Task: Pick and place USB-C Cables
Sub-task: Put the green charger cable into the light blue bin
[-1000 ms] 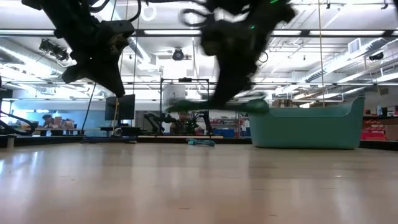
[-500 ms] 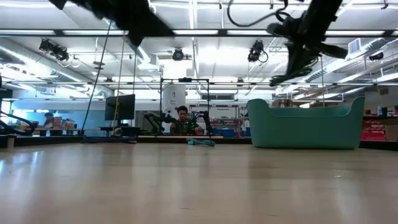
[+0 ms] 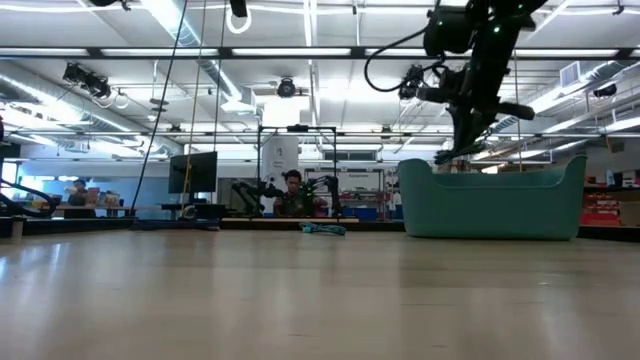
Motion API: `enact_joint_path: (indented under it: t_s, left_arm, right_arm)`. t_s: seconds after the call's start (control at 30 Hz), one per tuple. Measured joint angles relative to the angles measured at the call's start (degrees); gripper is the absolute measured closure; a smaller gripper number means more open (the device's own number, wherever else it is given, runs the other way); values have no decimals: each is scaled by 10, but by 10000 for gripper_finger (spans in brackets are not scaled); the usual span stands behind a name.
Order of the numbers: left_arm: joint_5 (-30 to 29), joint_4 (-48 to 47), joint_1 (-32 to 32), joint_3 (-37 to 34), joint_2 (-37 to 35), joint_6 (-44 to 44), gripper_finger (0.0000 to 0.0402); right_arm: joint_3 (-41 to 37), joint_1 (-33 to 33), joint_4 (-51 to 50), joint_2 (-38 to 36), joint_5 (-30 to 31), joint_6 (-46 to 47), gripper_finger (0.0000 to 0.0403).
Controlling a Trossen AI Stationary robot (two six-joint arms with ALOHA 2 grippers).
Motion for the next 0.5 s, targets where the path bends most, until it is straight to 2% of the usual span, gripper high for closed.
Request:
enact_joint_path:
  t_s: [0.33,0.5]
  left_arm:
    - [0,-10,0,0,0,0,369]
    - [0,-10,0,0,0,0,364]
  right_arm:
    - [0,-35,77,99,-62,-67,385]
    - [0,-45,89,145,-70,-82,361]
